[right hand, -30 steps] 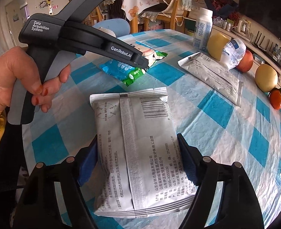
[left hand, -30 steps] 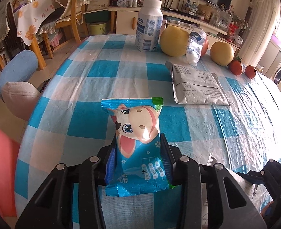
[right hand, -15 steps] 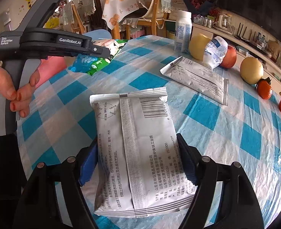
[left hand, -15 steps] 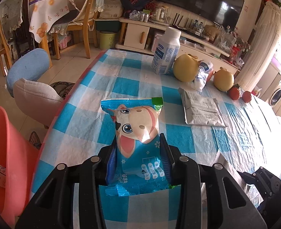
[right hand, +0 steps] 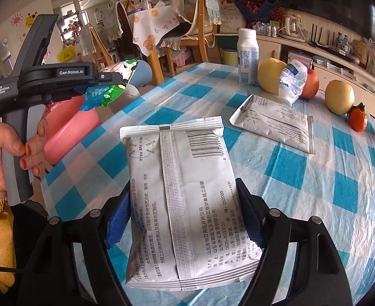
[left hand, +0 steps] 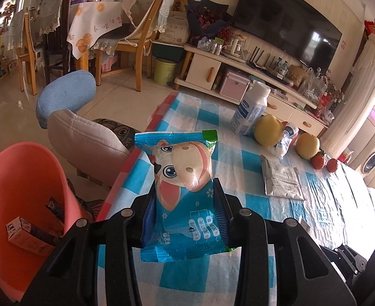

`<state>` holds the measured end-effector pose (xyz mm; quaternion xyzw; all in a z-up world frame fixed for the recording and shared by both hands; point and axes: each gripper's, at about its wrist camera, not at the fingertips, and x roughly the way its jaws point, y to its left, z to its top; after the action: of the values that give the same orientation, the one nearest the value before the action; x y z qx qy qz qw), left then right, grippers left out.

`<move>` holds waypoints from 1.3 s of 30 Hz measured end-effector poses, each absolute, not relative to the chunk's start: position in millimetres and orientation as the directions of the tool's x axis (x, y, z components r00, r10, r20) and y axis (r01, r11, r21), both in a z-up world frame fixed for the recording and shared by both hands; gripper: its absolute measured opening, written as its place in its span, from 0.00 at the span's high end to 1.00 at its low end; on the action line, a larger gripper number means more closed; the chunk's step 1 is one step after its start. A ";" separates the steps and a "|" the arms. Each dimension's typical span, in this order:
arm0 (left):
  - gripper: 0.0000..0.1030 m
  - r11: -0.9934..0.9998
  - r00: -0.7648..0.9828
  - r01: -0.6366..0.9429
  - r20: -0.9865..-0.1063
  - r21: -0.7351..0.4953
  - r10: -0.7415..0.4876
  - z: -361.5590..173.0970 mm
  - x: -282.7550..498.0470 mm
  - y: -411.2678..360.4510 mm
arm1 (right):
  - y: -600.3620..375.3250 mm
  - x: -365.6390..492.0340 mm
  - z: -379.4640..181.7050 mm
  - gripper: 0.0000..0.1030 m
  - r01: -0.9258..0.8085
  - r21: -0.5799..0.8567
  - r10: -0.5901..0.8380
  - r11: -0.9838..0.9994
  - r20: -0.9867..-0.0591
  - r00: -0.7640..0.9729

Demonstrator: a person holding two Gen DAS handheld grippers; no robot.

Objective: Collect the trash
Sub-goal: 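Lift white packet with right gripper while left gripper lifts snack bag, then carry snack bag and white packet over pink bucket and open both grippers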

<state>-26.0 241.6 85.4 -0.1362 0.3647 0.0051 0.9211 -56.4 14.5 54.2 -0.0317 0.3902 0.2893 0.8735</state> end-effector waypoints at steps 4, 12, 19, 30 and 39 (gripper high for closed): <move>0.60 0.954 0.755 -0.145 -0.652 -0.264 -0.066 94.7 -33.8 260.6 | 28.3 -55.5 69.0 0.26 -0.540 0.212 0.523 0.814 -0.672 0.525; 0.60 0.929 0.789 -0.226 -0.615 -0.293 -0.002 110.5 -53.8 302.0 | 73.4 -51.9 100.8 0.26 -0.597 0.266 0.609 0.757 -0.618 0.497; 0.60 0.889 0.802 -0.321 -0.593 -0.326 0.072 118.0 -78.3 349.0 | 129.3 -47.1 120.6 0.26 -0.661 0.317 0.691 0.680 -0.578 0.434; 0.60 0.801 0.790 -0.458 -0.590 -0.387 0.167 114.9 -111.0 422.5 | 217.4 -34.7 132.9 0.26 -0.700 0.480 0.824 0.529 -0.489 0.287; 0.59 0.734 0.760 -0.537 -0.616 -0.416 0.206 103.8 -122.7 453.3 | 262.9 -23.2 125.7 0.26 -0.671 0.585 0.874 0.455 -0.439 0.210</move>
<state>-122.7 453.3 103.8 -0.2989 0.2761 0.2089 0.8892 -23.2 262.9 125.7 0.1346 0.3754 0.5043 0.7660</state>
